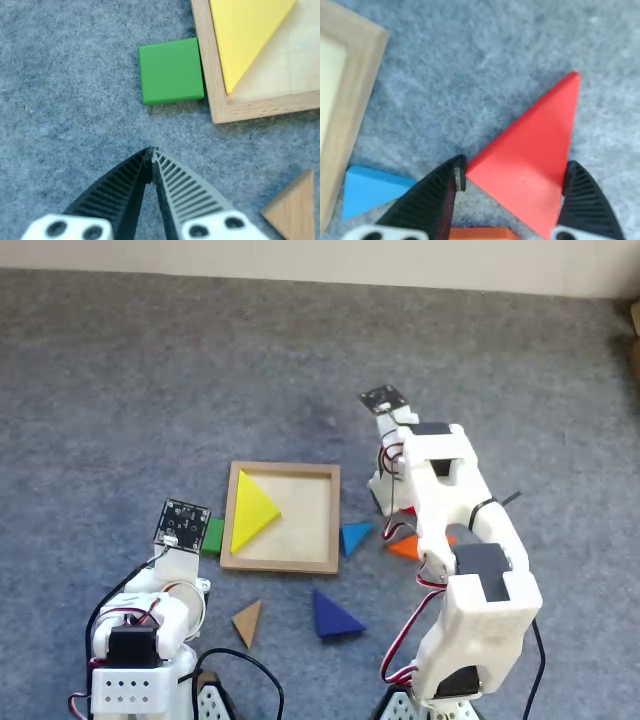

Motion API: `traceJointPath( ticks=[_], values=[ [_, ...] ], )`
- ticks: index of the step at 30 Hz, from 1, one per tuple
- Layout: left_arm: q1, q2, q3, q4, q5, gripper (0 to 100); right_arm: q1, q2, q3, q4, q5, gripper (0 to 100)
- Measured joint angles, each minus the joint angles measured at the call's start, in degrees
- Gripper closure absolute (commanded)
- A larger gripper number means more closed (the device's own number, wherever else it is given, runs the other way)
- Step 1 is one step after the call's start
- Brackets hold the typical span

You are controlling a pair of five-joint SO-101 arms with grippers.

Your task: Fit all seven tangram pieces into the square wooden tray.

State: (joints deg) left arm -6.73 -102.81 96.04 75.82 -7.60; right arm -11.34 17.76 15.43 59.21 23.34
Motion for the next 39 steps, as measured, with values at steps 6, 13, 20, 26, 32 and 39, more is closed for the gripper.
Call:
traceJointPath(
  ticks=[6,13,20,26,32,39],
  values=[
    [0.00,0.00,0.00,0.00,0.00,99,0.00,0.00,-0.09,0.00,0.00,80.0],
    [0.00,0.00,0.00,0.00,0.00,99,0.35,0.00,-0.18,0.00,0.00,80.0],
    [0.00,0.00,0.00,0.00,0.00,99,0.35,0.00,-0.18,0.00,0.00,80.2],
    [0.00,0.00,0.00,0.00,0.00,99,0.35,0.00,-0.18,0.00,0.00,80.3],
    [0.00,0.00,0.00,0.00,0.00,99,0.35,0.00,-0.18,0.00,0.00,80.3],
    [0.00,0.00,0.00,0.00,0.00,99,0.35,-0.44,0.09,-0.26,0.00,80.3]
  ],
)
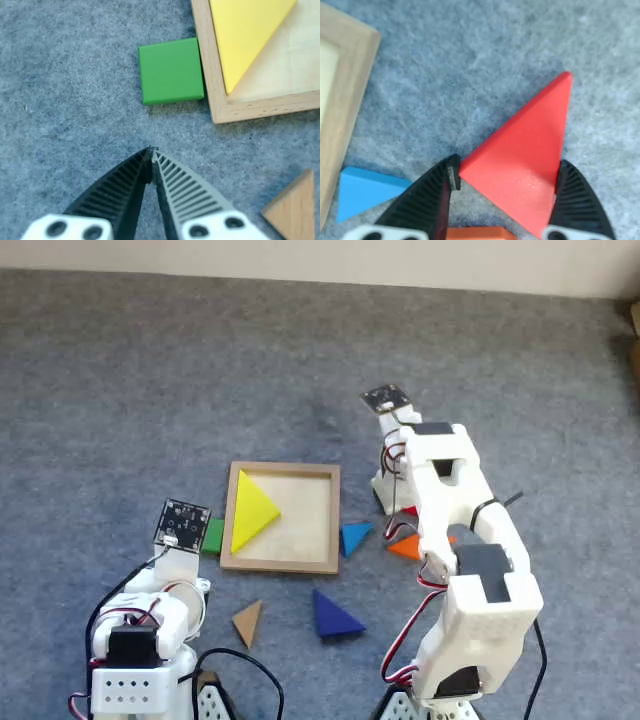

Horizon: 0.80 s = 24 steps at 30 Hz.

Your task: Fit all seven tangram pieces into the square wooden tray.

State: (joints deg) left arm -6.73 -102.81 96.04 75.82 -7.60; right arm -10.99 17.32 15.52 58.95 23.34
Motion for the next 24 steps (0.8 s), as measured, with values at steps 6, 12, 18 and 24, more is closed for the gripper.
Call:
traceJointPath(
  ticks=[6,12,18,24],
  values=[
    [0.00,0.00,0.00,0.00,0.00,99,0.09,-2.64,0.88,0.18,0.00,80.3],
    [0.00,0.00,0.00,0.00,0.00,99,0.09,-5.36,1.32,0.53,0.00,80.3],
    [0.00,0.00,0.00,0.00,0.00,99,-0.18,-8.62,1.32,0.53,0.00,80.3],
    [0.00,0.00,0.00,0.00,0.00,99,-5.19,-12.40,1.32,0.53,1.49,80.3]
  ],
)
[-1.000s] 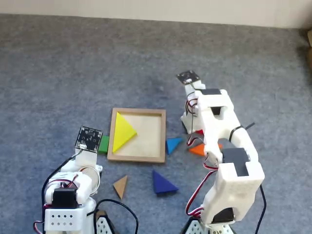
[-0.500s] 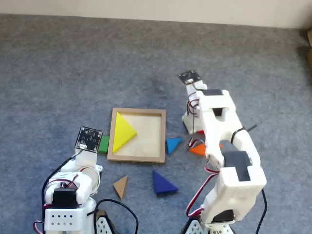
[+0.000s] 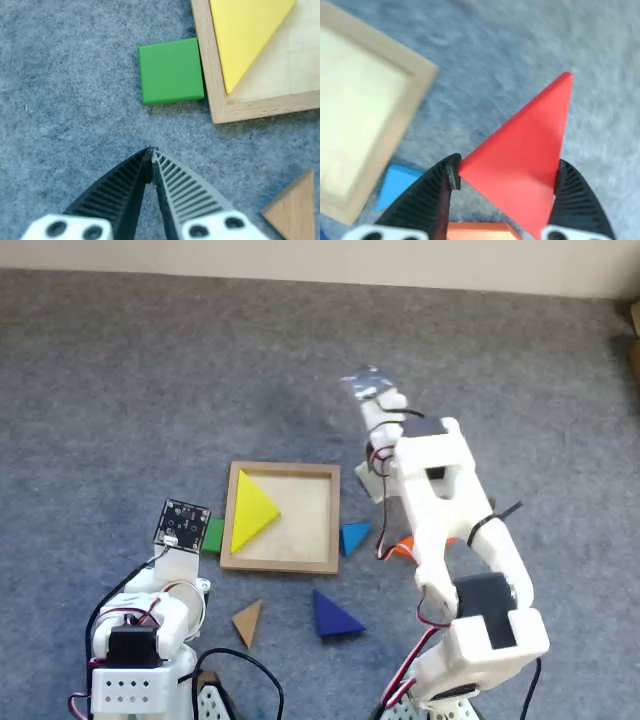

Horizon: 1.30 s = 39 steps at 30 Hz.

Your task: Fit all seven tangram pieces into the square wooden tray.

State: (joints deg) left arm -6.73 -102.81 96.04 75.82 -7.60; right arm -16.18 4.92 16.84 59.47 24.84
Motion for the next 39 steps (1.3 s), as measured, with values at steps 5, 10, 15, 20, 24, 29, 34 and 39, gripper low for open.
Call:
traceJointPath(
  ticks=[5,10,15,20,24,29,34,39],
  values=[
    [0.00,0.00,0.00,0.00,0.00,99,-4.75,-0.44,0.00,0.00,5.98,80.3],
    [0.00,0.00,0.00,0.00,0.00,99,-9.76,-0.44,0.00,0.00,12.31,80.3],
    [0.00,0.00,0.00,0.00,0.00,99,-15.12,-0.44,0.00,0.00,18.20,80.3],
    [0.00,0.00,0.00,0.00,0.00,99,-19.43,-0.44,0.00,-0.09,21.54,80.0],
    [0.00,0.00,0.00,0.00,0.00,99,-21.54,-0.44,0.00,-2.99,22.51,80.0],
    [0.00,0.00,0.00,0.00,0.00,99,-22.42,1.93,0.00,-4.31,22.68,79.9],
    [0.00,0.00,0.00,0.00,0.00,99,-23.56,5.63,0.00,-4.48,22.68,69.3],
    [0.00,0.00,0.00,0.00,0.00,99,-23.65,5.71,0.00,-4.48,22.68,59.6]
  ],
)
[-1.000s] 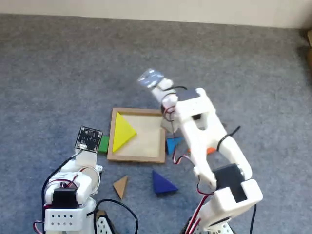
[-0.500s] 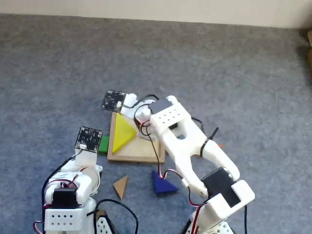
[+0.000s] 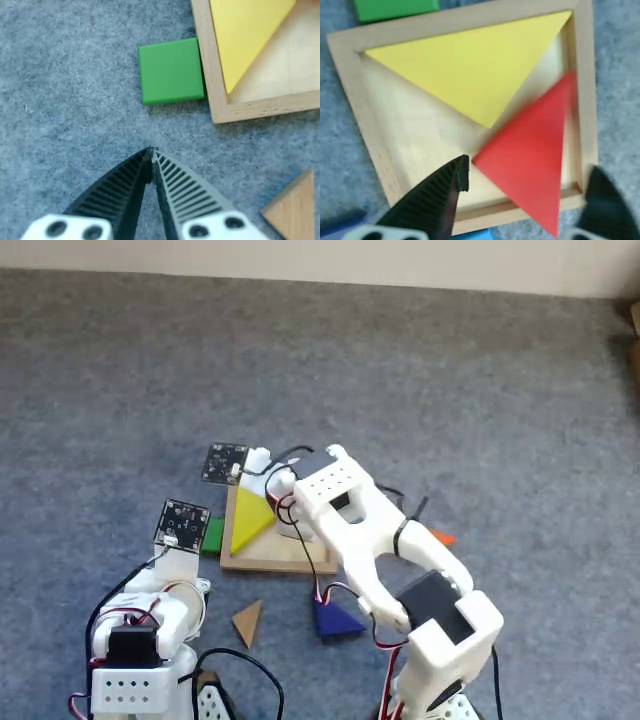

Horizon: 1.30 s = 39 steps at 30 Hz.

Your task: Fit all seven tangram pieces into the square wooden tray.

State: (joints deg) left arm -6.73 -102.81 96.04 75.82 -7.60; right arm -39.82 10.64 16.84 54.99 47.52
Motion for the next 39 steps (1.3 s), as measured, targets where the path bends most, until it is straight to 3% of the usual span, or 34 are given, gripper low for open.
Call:
traceJointPath(
  ticks=[6,14,18,29,39],
  values=[
    [0.00,0.00,0.00,0.00,0.00,99,0.00,0.00,0.00,0.00,0.00,62.1],
    [0.00,0.00,0.00,0.00,0.00,99,0.00,-5.19,0.00,4.31,0.00,88.2],
    [0.00,0.00,0.00,0.00,0.00,99,3.78,-13.63,0.00,5.19,-5.98,95.8],
    [0.00,0.00,0.00,0.00,0.00,99,10.20,-7.65,0.00,0.09,-18.37,96.7],
    [0.00,0.00,0.00,0.00,0.00,99,10.90,0.70,-0.26,-3.34,-22.42,96.7]
  ],
)
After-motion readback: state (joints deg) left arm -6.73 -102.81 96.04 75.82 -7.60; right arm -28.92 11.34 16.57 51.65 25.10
